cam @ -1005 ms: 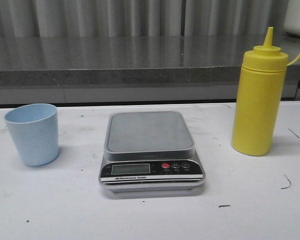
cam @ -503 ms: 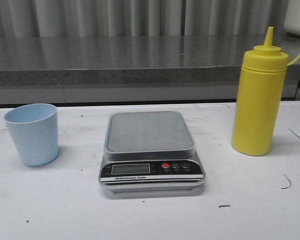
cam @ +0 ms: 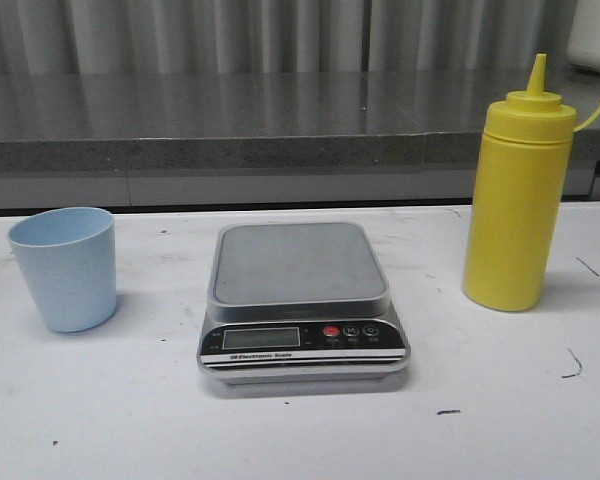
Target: Pour seasoning into cup on scale with both arms
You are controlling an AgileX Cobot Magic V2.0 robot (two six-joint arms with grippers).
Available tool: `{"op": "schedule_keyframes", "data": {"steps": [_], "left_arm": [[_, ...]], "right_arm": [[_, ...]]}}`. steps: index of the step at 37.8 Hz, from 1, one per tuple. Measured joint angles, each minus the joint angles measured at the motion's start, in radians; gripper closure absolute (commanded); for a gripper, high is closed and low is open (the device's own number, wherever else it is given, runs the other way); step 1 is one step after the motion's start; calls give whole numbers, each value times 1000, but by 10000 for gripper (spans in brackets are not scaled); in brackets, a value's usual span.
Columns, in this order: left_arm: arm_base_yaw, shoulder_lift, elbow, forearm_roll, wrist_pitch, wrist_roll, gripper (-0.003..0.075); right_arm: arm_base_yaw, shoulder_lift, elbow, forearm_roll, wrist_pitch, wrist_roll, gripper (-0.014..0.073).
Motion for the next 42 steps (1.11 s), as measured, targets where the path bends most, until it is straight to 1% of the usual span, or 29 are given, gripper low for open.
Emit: {"op": "schedule_keyframes", "data": {"steps": [5,9,11,13,14,16,17,18,19,20,21,22,23,25,27,34,37,42], "left_arm": [[0,99,-46,2,15,0,740],[0,128,-61,-14,17,1,739],[0,132,-61,-18,18,1,736],[0,132,-61,-20,18,1,712],[0,133,-61,-20,18,1,684],[0,133,-61,-22,18,1,606],[0,133,-61,-22,18,1,545],[0,133,-61,-22,18,1,493],[0,133,-61,-22,18,1,416],[0,133,-61,-22,19,1,335],[0,133,-61,-22,19,1,258],[0,133,-61,-22,19,1,175],[0,133,-61,-22,21,1,114],[0,133,-61,-22,21,1,61],[0,133,-61,-22,21,1,61],[0,168,-67,-44,0,2,83],[-14,247,-103,-46,9,14,83],[-97,426,-201,-46,55,48,83]], "right_arm": [[0,98,-43,5,22,0,663],[0,136,-51,5,22,0,657],[0,140,-52,5,22,0,634],[0,138,-52,5,22,0,585],[0,138,-52,7,22,0,556],[0,138,-52,5,22,2,460],[0,138,-52,5,22,2,418],[0,138,-52,5,22,2,358],[0,138,-52,5,22,2,312],[0,138,-52,5,22,2,234],[0,138,-52,5,22,2,190],[0,138,-52,5,22,2,123],[0,138,-52,5,22,2,68],[0,138,-52,5,22,2,4],[0,138,-52,5,22,2,-19],[0,138,-52,5,19,2,-19],[0,138,-52,5,19,3,-19],[0,138,-52,5,19,3,-19]]}}
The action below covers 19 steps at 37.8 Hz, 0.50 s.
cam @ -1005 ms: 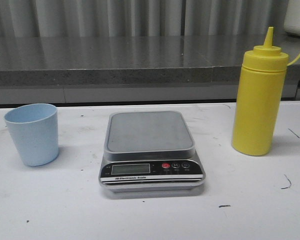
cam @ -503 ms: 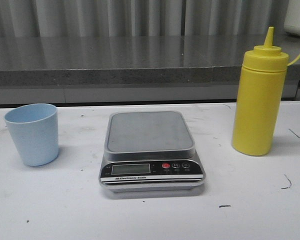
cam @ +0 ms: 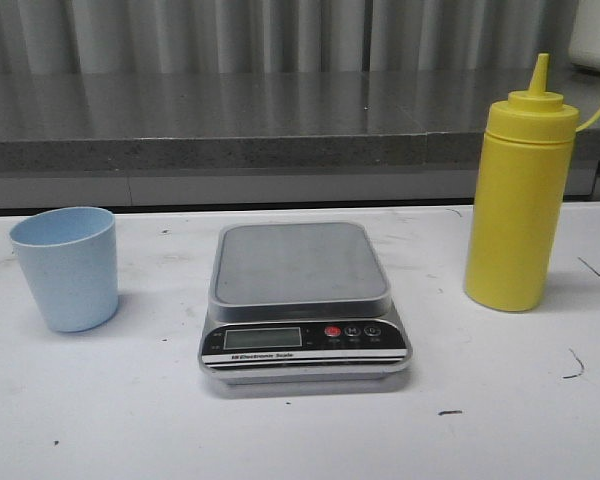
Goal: Pour seasoning into cup on scale with both arms
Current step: 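Lower the left gripper onto the light blue cup and grasp its rim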
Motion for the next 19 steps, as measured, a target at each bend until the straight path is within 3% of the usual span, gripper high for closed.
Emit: {"op": "schedule_keyframes", "data": {"steps": [11,19], "left_arm": [[-222,402,-249,34,177,42,83],[-287,677,-443,50,352,46,84]], "right_arm": [[0,0,0,0,0,0,-19],[0,0,0,0,12,0,-19]]}}
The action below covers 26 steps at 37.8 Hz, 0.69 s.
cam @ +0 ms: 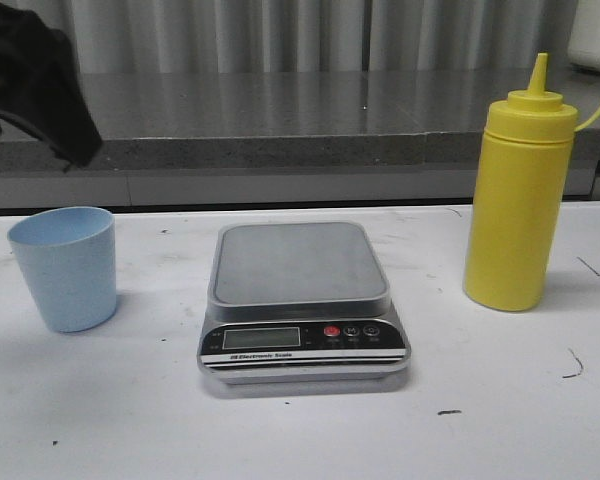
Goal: Pour seasoning into cup on scale with both arms
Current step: 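Lower the left gripper onto the light blue cup and grasp its rim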
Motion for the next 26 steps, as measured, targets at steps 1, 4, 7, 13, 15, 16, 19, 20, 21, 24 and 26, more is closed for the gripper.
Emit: {"op": "schedule_keyframes", "data": {"steps": [1,4,7,13,15,16,19,20,21,24,26], "left_arm": [[-4,30,-16,3,15,0,84],[-16,105,-68,15,41,0,84],[-26,160,-104,37,50,0,97],[-38,253,-157,91,51,0,140],[-38,282,-166,98,51,0,150],[-38,295,-173,101,51,0,157],[-38,333,-185,106,52,0,168],[-38,348,-188,108,52,0,174],[-38,359,-190,109,52,0,184],[-38,390,-201,113,64,0,230],[-40,405,-213,121,81,0,272]], "right_arm": [[0,0,0,0,0,0,-19],[0,0,0,0,0,0,-19],[0,0,0,0,0,0,-19],[0,0,0,0,0,0,-19],[0,0,0,0,0,0,-19],[0,0,0,0,0,0,-19],[0,0,0,0,0,0,-19],[0,0,0,0,0,0,-19],[0,0,0,0,0,0,-19],[0,0,0,0,0,0,-19],[0,0,0,0,0,0,-19]]}}
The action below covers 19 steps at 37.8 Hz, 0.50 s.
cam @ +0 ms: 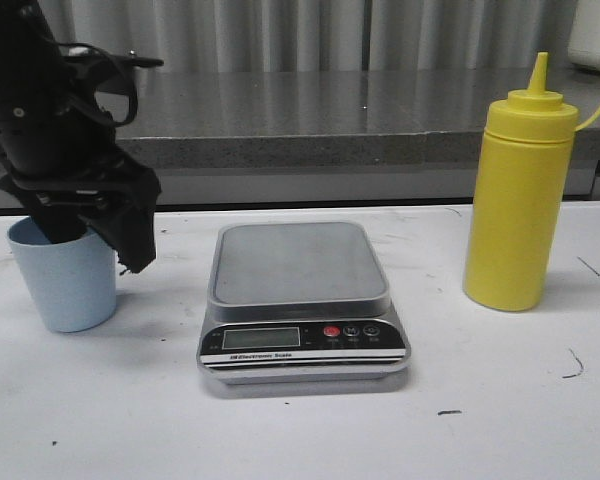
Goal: Pour seasoning into cup on scale with both arms
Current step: 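Lower the left gripper onto the light blue cup and grasp its rim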
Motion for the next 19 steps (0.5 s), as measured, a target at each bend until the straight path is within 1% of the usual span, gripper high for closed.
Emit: {"op": "schedule_keyframes", "data": {"steps": [4,7,11,12,19], "left_arm": [[0,14,-19,22,32,2,416],[0,17,-28,33,58,2,556],[0,17,-33,43,79,2,721],[0,17,-33,43,83,2,738],[0,17,-38,43,114,2,740]], "right_arm": [[0,0,0,0,0,0,-19],[0,0,0,0,0,0,-19],[0,0,0,0,0,0,-19],[0,0,0,0,0,0,-19],[0,0,0,0,0,0,-19]]}}
